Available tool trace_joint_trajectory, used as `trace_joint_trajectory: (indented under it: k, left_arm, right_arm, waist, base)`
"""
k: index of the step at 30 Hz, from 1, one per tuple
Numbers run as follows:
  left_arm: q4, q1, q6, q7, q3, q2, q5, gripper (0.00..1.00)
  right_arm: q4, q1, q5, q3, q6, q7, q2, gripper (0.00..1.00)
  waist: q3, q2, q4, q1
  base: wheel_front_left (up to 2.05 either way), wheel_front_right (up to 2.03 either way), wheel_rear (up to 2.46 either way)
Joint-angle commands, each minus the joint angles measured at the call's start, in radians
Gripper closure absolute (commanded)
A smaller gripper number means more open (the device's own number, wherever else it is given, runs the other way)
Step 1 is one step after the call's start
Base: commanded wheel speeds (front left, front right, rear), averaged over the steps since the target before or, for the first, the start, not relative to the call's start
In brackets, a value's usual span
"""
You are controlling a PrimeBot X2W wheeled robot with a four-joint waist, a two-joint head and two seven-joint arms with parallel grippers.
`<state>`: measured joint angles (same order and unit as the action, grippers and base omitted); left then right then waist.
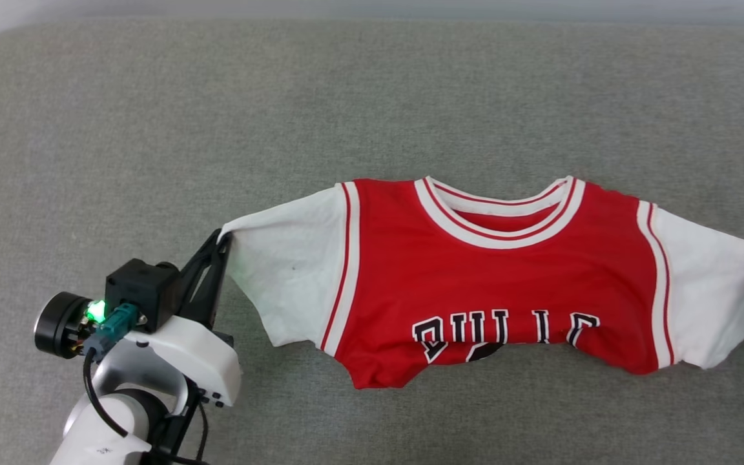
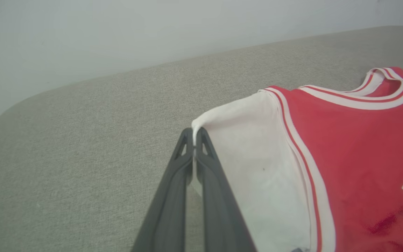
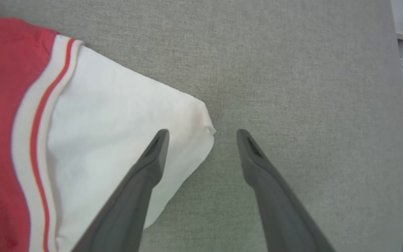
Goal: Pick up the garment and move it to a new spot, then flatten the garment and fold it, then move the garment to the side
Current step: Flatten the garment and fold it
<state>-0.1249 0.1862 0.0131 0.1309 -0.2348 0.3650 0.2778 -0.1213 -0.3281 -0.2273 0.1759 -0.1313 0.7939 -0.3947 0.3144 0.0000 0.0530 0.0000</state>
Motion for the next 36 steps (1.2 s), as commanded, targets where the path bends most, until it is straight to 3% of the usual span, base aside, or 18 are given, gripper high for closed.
trace_joint_trajectory:
  k: [1,6,14,15,16,17,25,36]
  left_arm:
    - [-0.02,-0.009,0.004,0.005,-0.003,-0.001,0.004,1.0]
    - [-0.082,-0.01,0.005,0.024,-0.024,-0.008,0.003,1.0]
    - [-0.103,0.006,0.002,0.033,-0.041,-0.01,0.005,1.0]
    - [-0.101,0.008,0.002,0.033,-0.041,-0.01,0.006,1.0]
    - [-0.099,0.009,0.002,0.033,-0.041,-0.009,0.006,1.0]
    - [-0.095,0.008,0.003,0.032,-0.041,-0.008,0.006,1.0]
    - [-0.062,-0.016,0.017,0.016,-0.026,0.002,0.016,1.0]
    - [-0.07,-0.018,0.038,-0.029,0.023,0.044,0.005,1.0]
  right_arm:
    - [-0.015,-0.019,0.002,0.003,0.001,0.018,-0.017,0.0]
    - [-0.094,-0.058,-0.009,0.004,0.001,0.061,-0.037,0.0]
    - [-0.201,-0.038,-0.022,-0.053,0.0,0.029,-0.02,0.0]
    - [-0.217,-0.03,-0.024,-0.064,0.0,0.026,-0.019,0.07]
    - [-0.23,-0.023,-0.028,-0.074,0.0,0.019,-0.019,0.58]
    - [-0.24,-0.018,-0.03,-0.082,0.0,0.009,-0.019,1.0]
    - [-0.275,-0.05,-0.042,-0.086,0.001,-0.124,-0.046,1.0]
    - [-0.206,-0.133,-0.075,-0.078,0.001,-0.257,-0.096,1.0]
  waist:
    - [0.016,0.0,0.016,0.0]
    - [0.041,0.0,0.043,0.0]
    - [0.063,0.0,0.065,0.0]
    - [0.064,0.0,0.066,0.0]
    - [0.064,0.0,0.067,0.0]
    - [0.063,0.0,0.068,0.0]
    - [0.0,0.0,0.05,0.0]
    - [-0.145,0.0,-0.002,0.0]
  base:
    - [0.0,0.0,0.0]
    - [0.0,0.0,0.0]
    - [0.0,0.0,0.0]
    - [0.0,0.0,0.0]
    - [0.0,0.0,0.0]
    - [0.0,0.0,0.0]
    - [0.0,0.0,0.0]
    - [0.0,0.0,0.0]
